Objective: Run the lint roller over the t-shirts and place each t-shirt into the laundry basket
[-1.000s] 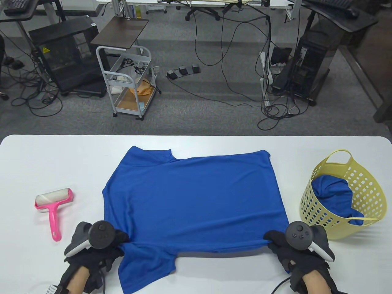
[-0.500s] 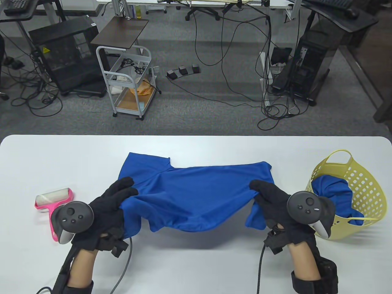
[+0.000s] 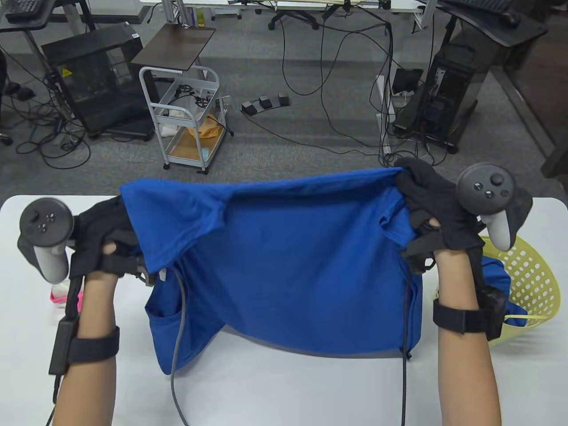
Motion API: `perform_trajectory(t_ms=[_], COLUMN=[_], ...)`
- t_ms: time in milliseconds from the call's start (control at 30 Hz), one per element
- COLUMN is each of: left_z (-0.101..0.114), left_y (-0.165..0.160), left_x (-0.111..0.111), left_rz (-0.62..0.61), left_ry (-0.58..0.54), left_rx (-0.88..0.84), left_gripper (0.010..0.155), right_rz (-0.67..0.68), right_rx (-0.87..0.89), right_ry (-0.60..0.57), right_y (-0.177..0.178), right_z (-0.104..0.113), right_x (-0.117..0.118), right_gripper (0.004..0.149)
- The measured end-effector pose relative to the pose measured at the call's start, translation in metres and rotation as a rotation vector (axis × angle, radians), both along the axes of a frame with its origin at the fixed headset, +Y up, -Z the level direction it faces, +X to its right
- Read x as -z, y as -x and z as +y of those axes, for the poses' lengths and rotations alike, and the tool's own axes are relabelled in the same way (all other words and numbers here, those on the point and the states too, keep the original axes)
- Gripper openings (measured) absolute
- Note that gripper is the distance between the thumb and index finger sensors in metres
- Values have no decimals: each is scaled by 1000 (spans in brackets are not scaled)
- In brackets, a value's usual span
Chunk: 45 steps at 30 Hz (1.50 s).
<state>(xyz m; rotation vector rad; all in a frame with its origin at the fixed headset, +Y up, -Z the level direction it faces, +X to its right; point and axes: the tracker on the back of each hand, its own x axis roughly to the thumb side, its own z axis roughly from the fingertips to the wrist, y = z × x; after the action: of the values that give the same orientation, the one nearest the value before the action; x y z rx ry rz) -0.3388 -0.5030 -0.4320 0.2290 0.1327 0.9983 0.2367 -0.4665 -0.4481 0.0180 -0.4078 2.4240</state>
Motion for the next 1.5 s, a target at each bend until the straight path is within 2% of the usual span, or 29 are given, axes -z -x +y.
perform_trajectory(t_ms=[67, 100, 133, 167, 200, 233, 333, 400, 500, 600, 700, 767, 867, 900, 1000, 1067, 1133, 1167, 1233, 1333, 1367, 1433, 1500], left_z=[-16, -27, -39, -54, -64, -83, -115, -132, -150, -158, -163, -171, -189, -199, -227, -241, -251, -252, -251, -250, -248, -241, -225], left_y=[2, 1, 0, -2, -4, -6, -2, 2, 12, 21, 19, 13, 4, 1, -9, -16, -23, -26, -30, -35, -35, -32, -26], left_x=[33, 47, 62, 72, 78, 85, 87, 80, 67, 50, 23, 0, -30, -40, -61, -67, -70, -70, -67, -65, -64, -63, -65], left_rz=[135, 162, 164, 174, 177, 166, 120, 116, 123, 118, 88, 98, 112, 98, 79, 85, 106, 130, 107, 97, 94, 56, 74], left_ry=[240, 341, 386, 394, 386, 391, 388, 411, 448, 497, 594, 707, 887, 971, 1079, 1091, 1094, 1060, 993, 900, 844, 766, 624], left_rx=[155, 230, 297, 339, 340, 306, 281, 246, 231, 263, 339, 425, 563, 565, 536, 549, 553, 581, 550, 438, 417, 383, 296], left_gripper=[70, 72, 74, 79, 88, 94, 94, 90, 77, 67, 63, 64, 75, 80, 92, 95, 97, 98, 87, 50, 44, 42, 41], right_rz=[-63, -110, -168, -219, -265, -289, -230, -184, -57, 28, 94, 108, 111, 98, 55, 45, 51, 49, 56, 62, 65, 68, 73], right_rx=[-99, -164, -238, -319, -390, -482, -643, -704, -714, -677, -621, -598, -599, -608, -637, -639, -624, -604, -602, -606, -598, -593, -596], right_ry=[86, 113, 130, 141, 156, 178, 221, 240, 275, 321, 367, 453, 579, 613, 723, 755, 732, 727, 727, 730, 733, 735, 742], right_y=[13, 23, 35, 47, 56, 66, 83, 90, 97, 101, 95, 86, 74, 70, 60, 57, 56, 56, 55, 54, 53, 53, 53], right_z=[-23, -41, -60, -80, -98, -117, -150, -167, -188, -203, -223, -241, -267, -272, -286, -292, -296, -297, -298, -300, -301, -302, -302], right_x=[28, 42, 53, 62, 69, 75, 79, 72, 52, 16, -24, -47, -69, -75, -88, -92, -95, -96, -96, -95, -96, -96, -96], right_gripper=[37, 38, 40, 42, 51, 57, 55, 53, 51, 52, 54, 56, 61, 62, 68, 70, 69, 70, 69, 69, 69, 69, 69])
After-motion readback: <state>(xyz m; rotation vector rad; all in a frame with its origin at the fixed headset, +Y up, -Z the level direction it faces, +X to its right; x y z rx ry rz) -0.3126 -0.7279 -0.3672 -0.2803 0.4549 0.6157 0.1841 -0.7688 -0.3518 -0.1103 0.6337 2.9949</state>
